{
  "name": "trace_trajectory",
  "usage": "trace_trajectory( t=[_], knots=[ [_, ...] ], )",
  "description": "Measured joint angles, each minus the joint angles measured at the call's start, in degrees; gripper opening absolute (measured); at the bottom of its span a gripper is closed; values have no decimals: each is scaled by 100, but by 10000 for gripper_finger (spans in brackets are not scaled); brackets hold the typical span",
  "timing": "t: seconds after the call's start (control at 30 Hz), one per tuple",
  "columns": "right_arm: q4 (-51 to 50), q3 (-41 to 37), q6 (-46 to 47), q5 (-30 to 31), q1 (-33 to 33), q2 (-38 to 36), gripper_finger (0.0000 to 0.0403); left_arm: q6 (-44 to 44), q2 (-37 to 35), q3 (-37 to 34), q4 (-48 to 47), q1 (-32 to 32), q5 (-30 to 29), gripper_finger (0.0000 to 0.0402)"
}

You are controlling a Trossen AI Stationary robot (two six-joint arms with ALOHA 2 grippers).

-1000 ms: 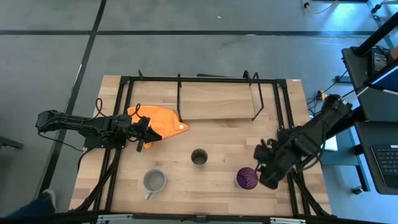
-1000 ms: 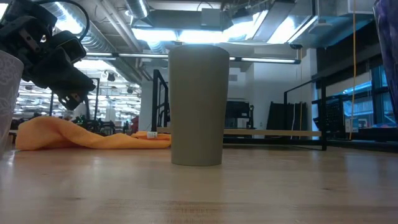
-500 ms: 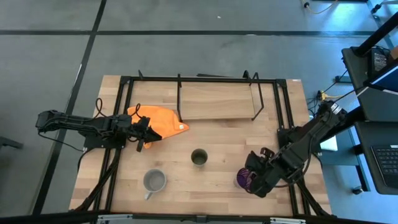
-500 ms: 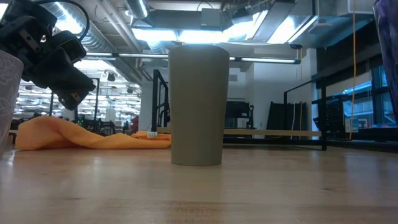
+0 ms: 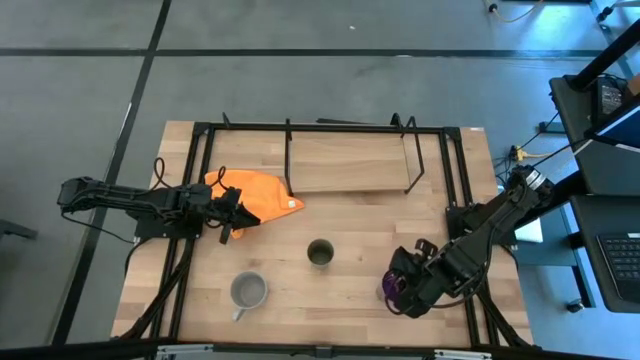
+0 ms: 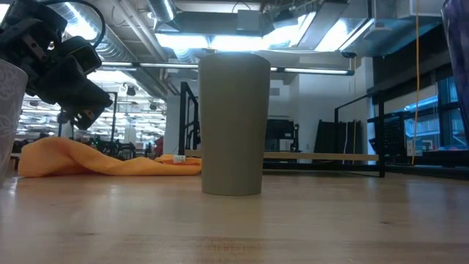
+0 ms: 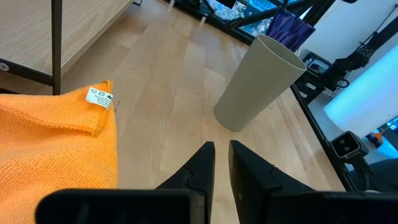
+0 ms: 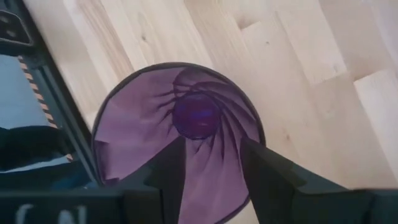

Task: Stack small to large cups/mugs on shelf
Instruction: Put the violet cup on the shelf

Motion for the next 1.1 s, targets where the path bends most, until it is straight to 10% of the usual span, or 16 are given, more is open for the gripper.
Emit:
trace_trajectory(
  t=[0.47,1.1],
  knots=[
    [-668,878,-103,754,-12,-27,154,1,0,1,0,1,1,41],
    [-891,415,-97,-3,-64,-26,154,0,0,2,0,2,0,41]
  ],
)
